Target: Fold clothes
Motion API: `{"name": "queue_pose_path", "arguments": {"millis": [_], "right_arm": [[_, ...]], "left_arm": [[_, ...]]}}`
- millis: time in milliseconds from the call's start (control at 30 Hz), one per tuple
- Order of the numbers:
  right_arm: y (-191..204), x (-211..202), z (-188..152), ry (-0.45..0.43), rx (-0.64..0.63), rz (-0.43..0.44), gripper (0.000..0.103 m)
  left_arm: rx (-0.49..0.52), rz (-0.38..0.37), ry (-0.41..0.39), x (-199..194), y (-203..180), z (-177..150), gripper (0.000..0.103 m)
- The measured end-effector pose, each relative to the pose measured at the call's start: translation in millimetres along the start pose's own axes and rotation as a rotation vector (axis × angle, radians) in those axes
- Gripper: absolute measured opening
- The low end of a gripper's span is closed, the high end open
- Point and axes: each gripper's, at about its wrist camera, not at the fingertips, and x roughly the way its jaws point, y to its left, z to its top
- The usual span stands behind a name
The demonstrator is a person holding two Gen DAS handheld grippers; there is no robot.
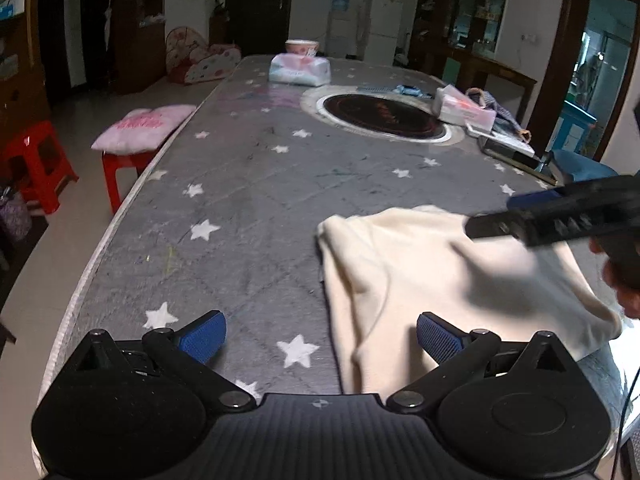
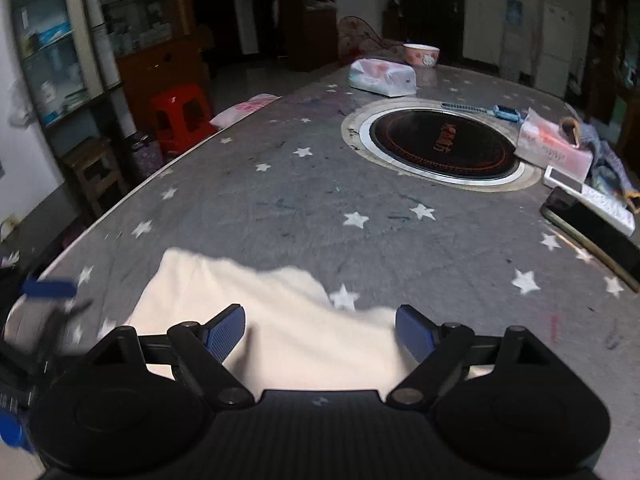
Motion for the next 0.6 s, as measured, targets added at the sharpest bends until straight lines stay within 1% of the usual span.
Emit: {"name": "queue_pose_path", "arguments": {"millis": [100, 200, 333, 433, 500, 600], "right_arm": [[5, 21, 10, 0.013, -0.008, -0.006, 0.084], [10, 41, 15, 0.044, -0.009, -0.013, 0.084], [16, 60, 17, 0.062, -0.006, -0.039, 0.092], [15, 56, 20, 0.051, 0.003, -0.031, 0.091], [16, 45, 22, 0.028, -0.01, -0.017, 0.091], [22, 25, 22, 0.011, -0.063, -0.01, 0.092]], "left_arm": [[-0.003, 0.0, 0.028, 7, 3, -3, 0.103], [-0.002, -0.004, 0.037, 9, 5, -6, 0.103], [-0.011, -0.01, 0.038, 7, 8, -6, 0.103], [-0.019, -0.011, 0.031, 4, 11, -3, 0.103], [-0.027, -0.003, 0.029, 4, 14, -1, 0.103], [-0.031, 0.014, 0.037, 7, 16, 2, 0.103]]}}
